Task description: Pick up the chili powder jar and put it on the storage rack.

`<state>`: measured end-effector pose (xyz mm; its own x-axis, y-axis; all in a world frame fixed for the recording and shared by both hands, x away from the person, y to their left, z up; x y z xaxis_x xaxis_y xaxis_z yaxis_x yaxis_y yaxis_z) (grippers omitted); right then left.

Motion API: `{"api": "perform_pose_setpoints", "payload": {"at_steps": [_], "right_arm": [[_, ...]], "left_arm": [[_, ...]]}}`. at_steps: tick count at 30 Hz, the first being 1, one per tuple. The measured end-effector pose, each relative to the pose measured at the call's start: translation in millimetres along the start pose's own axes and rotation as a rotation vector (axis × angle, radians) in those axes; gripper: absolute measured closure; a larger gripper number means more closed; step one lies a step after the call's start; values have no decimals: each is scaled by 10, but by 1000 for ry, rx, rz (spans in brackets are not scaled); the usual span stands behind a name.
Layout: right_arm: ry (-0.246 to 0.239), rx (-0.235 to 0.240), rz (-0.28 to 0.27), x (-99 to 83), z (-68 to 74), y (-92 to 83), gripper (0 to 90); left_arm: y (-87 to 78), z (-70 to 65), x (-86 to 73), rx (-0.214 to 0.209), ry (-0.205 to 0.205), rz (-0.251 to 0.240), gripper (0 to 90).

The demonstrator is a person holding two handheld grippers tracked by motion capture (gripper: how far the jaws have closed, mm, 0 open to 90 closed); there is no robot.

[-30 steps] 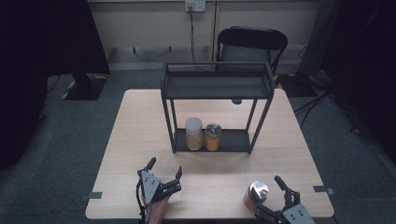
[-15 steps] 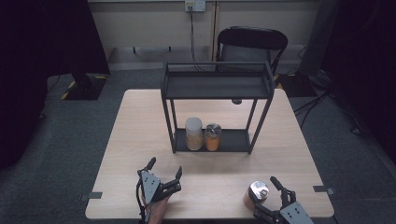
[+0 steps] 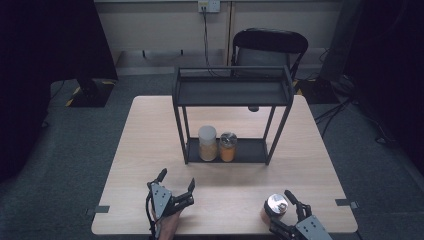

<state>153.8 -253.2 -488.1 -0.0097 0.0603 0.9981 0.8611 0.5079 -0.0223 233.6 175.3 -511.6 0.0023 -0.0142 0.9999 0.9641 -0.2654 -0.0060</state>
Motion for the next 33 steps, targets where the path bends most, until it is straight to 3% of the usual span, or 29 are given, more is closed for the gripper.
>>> {"api": "perform_pose_setpoints", "payload": {"at_steps": [12,33], "right_arm": [[30,17,-1,-111,-10,18,320],[35,30,26,-119,-46,20,342]], "left_arm": [[0,1,1,-2,1,0,22],[0,3,1,-2,0,1,22]]}}
Point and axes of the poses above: each handheld gripper's, and its own axes: y roughly forward along the jaws, x roughly out of its top, z roughly to its left, the point moved 7 cm from there along y, roughly forward along the jaws, and after that the axes turned 5 degrees about x, right-handed, at the moved point
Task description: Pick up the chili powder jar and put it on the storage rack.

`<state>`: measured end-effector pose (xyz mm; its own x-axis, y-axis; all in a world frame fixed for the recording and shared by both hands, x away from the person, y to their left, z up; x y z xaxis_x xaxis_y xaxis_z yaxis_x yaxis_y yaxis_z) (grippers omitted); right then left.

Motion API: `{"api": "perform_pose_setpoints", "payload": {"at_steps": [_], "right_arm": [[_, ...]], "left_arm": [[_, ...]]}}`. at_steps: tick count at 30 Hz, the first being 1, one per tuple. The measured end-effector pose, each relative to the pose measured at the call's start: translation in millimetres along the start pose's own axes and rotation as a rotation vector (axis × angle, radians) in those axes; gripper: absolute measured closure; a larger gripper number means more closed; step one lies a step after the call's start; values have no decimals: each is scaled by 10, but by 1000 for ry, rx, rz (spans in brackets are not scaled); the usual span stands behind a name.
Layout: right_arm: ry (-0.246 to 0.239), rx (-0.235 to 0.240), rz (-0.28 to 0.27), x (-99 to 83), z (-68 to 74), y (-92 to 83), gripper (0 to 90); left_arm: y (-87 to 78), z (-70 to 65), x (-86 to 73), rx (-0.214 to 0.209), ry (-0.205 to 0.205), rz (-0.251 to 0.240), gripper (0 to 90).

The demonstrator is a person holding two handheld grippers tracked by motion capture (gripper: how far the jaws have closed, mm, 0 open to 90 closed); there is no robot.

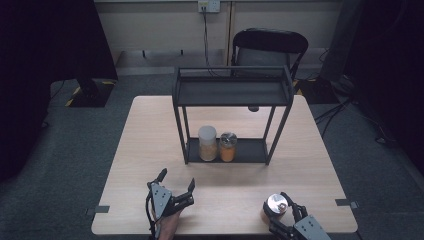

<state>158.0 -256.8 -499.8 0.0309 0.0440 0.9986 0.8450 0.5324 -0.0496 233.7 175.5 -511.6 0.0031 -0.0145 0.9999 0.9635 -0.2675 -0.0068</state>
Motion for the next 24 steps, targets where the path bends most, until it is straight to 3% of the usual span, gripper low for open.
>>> {"api": "perform_pose_setpoints", "payload": {"at_steps": [24], "right_arm": [[6,-1,27,60,27,21,349]], "left_arm": [[0,1,0,1,-1,0,22]]}}
Point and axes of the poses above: each handheld gripper's, and its own axes: y roughly forward along the jaws, x roughly out of its top, z roughly to its left, the point moved 7 cm from there along y, roughly forward along the jaws, and after that the axes turned 5 degrees about x, right-handed, at the moved point
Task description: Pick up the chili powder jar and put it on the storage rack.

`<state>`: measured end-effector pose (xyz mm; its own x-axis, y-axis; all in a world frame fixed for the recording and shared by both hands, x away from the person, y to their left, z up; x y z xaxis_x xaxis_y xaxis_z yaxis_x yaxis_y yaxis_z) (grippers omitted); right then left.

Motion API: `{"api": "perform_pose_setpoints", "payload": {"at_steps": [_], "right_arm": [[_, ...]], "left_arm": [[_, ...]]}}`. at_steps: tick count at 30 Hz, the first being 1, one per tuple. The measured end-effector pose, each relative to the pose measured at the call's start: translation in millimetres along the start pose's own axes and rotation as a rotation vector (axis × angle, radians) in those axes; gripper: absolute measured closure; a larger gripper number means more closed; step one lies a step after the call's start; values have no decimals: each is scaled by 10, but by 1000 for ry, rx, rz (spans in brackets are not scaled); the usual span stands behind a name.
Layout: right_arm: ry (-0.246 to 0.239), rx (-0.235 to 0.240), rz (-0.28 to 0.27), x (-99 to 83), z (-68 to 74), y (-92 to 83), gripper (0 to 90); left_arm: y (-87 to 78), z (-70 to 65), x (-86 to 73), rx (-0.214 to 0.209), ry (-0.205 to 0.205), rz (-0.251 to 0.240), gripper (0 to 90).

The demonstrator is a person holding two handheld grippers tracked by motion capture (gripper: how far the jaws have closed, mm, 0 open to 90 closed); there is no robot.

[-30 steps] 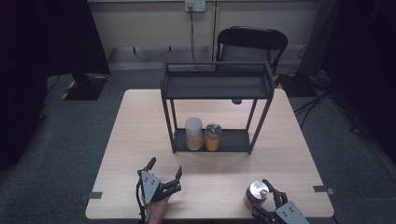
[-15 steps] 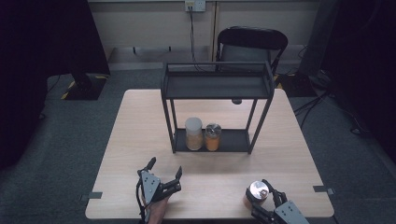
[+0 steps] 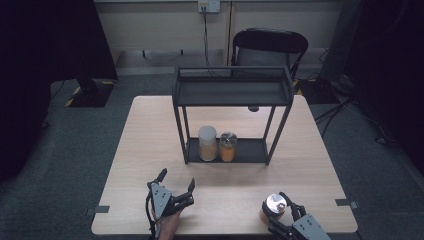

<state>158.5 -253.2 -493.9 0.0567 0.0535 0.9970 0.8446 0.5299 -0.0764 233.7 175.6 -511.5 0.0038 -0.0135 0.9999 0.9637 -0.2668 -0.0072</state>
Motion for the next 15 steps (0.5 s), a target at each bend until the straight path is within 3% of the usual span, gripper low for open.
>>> {"api": "perform_pose_setpoints", "payload": {"at_steps": [15], "right_arm": [[-12,-10,-2,65,9,18,350]], "left_arm": [[0,-1,0,0,1,0,22]]}}
Point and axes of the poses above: each handheld gripper's, and its own axes: y roughly forward along the jaws, x roughly out of its top, z roughly to its left, the point moved 7 cm from there along y, roughly forward along the jaws, and after that the axes turned 5 degrees about x, right-handed, at the moved point
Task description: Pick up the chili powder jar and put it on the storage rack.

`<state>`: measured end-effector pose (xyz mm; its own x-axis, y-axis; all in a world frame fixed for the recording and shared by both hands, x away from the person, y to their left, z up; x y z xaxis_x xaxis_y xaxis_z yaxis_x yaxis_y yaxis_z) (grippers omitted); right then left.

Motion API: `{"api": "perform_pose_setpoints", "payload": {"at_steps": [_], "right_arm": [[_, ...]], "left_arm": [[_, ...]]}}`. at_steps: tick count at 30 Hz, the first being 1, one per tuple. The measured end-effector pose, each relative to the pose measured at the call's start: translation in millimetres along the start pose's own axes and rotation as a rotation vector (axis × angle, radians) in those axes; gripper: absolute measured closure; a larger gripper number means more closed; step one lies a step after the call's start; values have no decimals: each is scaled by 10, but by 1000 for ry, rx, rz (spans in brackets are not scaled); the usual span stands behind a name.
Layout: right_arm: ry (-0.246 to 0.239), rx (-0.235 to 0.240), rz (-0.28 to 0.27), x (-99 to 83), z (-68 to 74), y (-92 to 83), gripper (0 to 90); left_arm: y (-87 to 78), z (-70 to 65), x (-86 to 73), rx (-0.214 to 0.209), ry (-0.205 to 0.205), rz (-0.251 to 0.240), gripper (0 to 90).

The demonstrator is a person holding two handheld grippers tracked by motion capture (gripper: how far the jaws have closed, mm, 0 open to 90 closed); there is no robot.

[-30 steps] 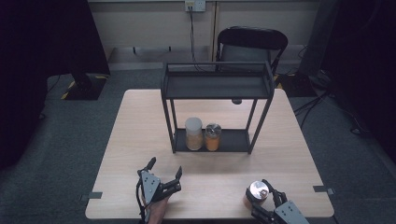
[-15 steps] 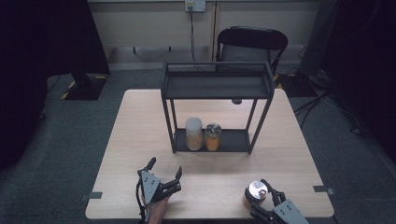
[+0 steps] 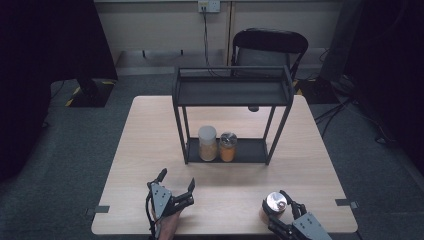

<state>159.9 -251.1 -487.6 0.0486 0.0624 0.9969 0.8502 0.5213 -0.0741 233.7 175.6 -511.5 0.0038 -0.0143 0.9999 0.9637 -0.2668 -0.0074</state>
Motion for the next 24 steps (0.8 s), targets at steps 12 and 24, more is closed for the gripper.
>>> {"api": "perform_pose_setpoints", "payload": {"at_steps": [12,24], "right_arm": [[-1,0,-3,38,-2,21,350],[-7,-2,-13,109,12,74,350]], "left_arm": [[0,-1,-1,0,0,-1,22],[1,-2,0,1,0,0,22]]}}
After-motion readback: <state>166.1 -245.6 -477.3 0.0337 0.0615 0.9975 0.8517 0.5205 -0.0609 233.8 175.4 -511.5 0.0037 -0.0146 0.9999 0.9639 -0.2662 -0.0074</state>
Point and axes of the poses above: each handheld gripper's, and its own axes: y roughly forward along the jaws, x roughly out of its top, z roughly to its left, the point moved 7 cm from there along y, roughly forward along the jaws, and after that the axes turned 5 degrees about x, right-handed, at the moved point
